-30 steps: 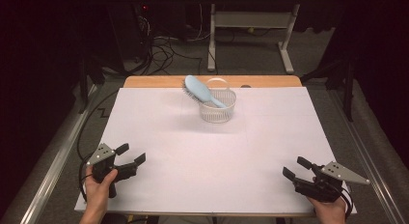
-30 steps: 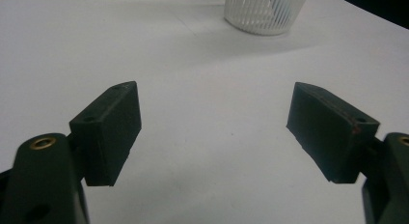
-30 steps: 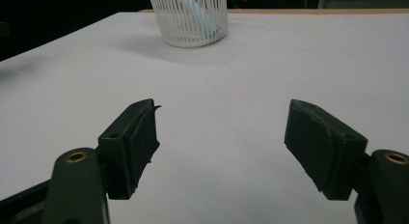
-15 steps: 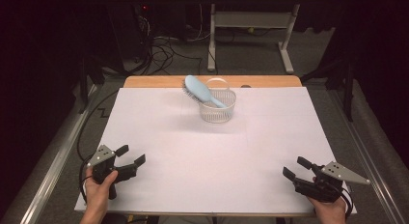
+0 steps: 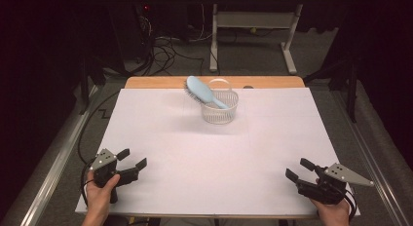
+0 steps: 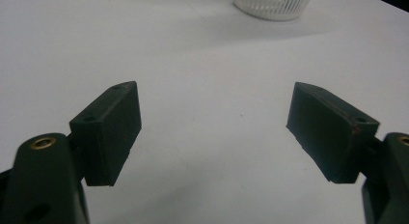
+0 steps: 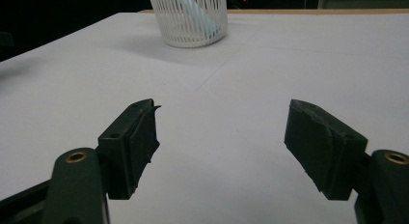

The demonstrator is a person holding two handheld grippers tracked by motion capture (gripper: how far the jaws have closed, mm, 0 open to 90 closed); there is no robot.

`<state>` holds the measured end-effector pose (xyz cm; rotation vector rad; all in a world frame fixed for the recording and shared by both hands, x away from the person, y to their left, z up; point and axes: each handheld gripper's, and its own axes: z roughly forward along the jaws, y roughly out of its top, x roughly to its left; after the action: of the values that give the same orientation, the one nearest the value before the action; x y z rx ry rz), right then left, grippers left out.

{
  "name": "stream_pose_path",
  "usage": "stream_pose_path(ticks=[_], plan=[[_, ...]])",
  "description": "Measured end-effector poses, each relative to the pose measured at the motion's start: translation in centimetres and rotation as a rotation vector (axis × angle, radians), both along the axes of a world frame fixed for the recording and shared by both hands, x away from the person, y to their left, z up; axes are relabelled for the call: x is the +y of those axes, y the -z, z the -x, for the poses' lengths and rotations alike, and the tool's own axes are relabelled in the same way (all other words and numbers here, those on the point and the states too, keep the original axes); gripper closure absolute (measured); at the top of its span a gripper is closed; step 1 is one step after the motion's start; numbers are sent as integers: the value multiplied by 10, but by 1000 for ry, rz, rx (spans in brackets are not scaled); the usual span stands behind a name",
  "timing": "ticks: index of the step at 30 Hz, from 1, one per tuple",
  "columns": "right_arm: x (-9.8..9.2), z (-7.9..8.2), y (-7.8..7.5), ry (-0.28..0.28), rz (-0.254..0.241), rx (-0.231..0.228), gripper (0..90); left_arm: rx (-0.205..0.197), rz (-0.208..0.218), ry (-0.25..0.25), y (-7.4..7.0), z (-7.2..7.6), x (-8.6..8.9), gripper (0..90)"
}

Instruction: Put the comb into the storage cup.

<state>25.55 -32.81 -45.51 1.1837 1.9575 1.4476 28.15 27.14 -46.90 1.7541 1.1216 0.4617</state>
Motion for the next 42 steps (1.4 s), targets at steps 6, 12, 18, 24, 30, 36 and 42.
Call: stream_pose_path(ticks=[6,12,18,24,30,36,42], plan=[[0,1,0,2,0,-2,281,9,5,-4,3,0,1,205],[0,1,-1,4,2,-4,281,9,9,-6,5,1,2,205],[0,1,-1,3,1,-4,281,13,15,-8,6,3,3,205],[0,1,-1,3,2,-4,281,25,27,-10,8,4,4,205],[1,1,-1,3,2,-4,280,31,20,-12,10,5,4,205],[0,1,-1,5,1,-3,279,21,16,-24,10,6,3,205],[0,1,-1,2,0,-4,279,17,24,-26,10,7,4,205]])
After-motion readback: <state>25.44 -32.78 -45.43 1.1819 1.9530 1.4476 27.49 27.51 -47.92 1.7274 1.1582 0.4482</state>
